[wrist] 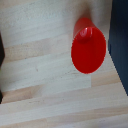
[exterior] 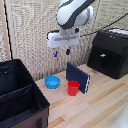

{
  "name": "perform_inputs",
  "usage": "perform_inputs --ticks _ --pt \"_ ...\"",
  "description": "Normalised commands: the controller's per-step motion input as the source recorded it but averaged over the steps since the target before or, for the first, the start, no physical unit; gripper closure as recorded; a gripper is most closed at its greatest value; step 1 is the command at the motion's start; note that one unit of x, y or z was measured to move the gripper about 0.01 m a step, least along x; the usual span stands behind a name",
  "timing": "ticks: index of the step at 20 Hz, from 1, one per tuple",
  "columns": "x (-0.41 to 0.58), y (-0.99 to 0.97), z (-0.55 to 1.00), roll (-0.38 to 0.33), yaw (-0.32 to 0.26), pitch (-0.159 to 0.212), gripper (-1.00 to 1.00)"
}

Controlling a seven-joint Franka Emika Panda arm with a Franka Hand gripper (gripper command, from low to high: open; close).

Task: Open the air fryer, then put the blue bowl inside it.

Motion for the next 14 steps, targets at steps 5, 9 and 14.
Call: perform_inputs --ticks 5,9,14 --pt "0.0 0.0 0.0 0.006 -0.375 -0.007 -1.0" --pt "0.0 0.0 0.0 0.022 -0.375 -0.027 -1.0" --pt "0.043 -0.05 0.0 -0.015 -0.372 -0.042 -1.0"
